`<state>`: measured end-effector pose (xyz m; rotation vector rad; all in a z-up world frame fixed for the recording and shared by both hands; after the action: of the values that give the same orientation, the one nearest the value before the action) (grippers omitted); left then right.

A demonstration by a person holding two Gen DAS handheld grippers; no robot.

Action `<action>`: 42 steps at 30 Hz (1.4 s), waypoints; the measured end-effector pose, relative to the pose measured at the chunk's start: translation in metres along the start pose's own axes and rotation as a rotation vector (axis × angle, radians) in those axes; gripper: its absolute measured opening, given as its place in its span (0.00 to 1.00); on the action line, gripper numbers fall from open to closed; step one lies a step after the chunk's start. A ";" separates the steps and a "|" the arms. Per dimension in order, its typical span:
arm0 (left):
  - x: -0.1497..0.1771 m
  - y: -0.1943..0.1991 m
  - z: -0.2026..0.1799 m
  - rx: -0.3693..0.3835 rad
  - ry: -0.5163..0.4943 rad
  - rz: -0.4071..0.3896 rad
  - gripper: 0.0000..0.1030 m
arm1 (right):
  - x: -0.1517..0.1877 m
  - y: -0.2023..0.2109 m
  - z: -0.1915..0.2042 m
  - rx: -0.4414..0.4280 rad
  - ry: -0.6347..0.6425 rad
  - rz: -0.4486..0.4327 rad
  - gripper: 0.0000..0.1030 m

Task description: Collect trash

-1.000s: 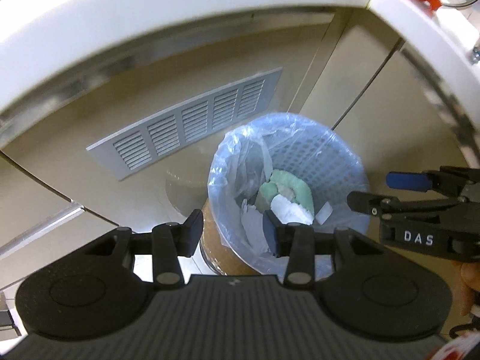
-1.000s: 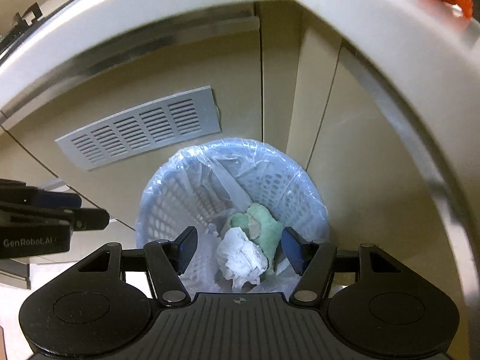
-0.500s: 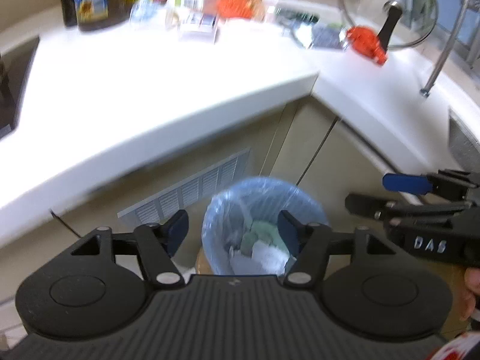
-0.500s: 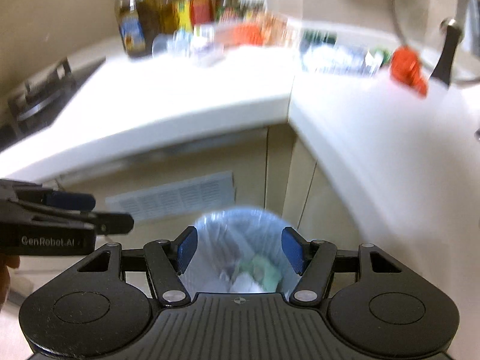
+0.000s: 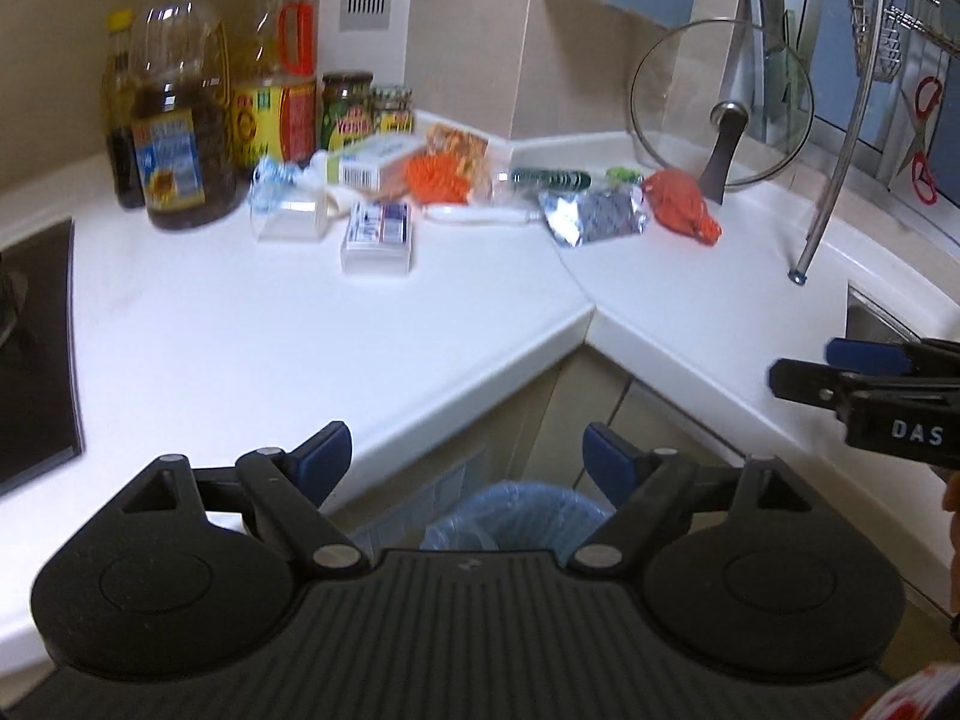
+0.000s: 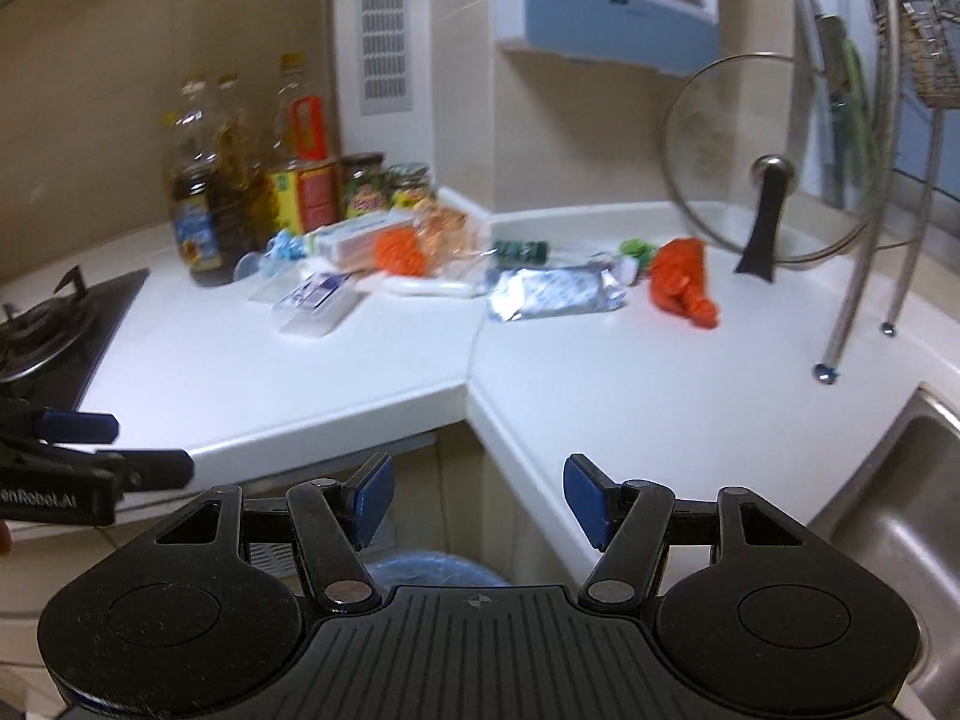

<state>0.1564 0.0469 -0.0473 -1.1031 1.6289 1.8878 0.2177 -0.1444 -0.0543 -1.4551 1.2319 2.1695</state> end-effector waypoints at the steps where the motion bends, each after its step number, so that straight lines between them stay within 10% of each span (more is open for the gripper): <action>1: -0.004 -0.001 0.001 0.001 -0.004 -0.009 0.82 | -0.003 0.004 -0.004 0.012 -0.002 -0.009 0.62; 29: -0.108 -0.194 0.022 -0.194 0.022 0.017 0.87 | -0.095 -0.124 -0.147 0.037 -0.074 -0.015 0.70; 38: -0.115 -0.234 0.027 -0.220 0.016 0.080 0.52 | -0.105 -0.152 -0.178 0.051 -0.085 -0.004 0.70; 42: -0.118 -0.232 0.025 -0.237 0.022 0.082 0.52 | -0.112 -0.156 -0.191 0.064 -0.089 -0.012 0.70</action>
<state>0.3918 0.1464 -0.1013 -1.1686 1.5113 2.1733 0.4876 -0.1674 -0.0651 -1.3228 1.2473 2.1413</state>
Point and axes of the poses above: each gripper's, at about its wrist camera, not at the fingertips, and y roughly against the way its jaws point, z to its left, x to its underside, the point moved 9 cm from there along -y, roughly the way its jaws point, and after that the axes turned 10 degrees about -x, right-handed, at the moved point
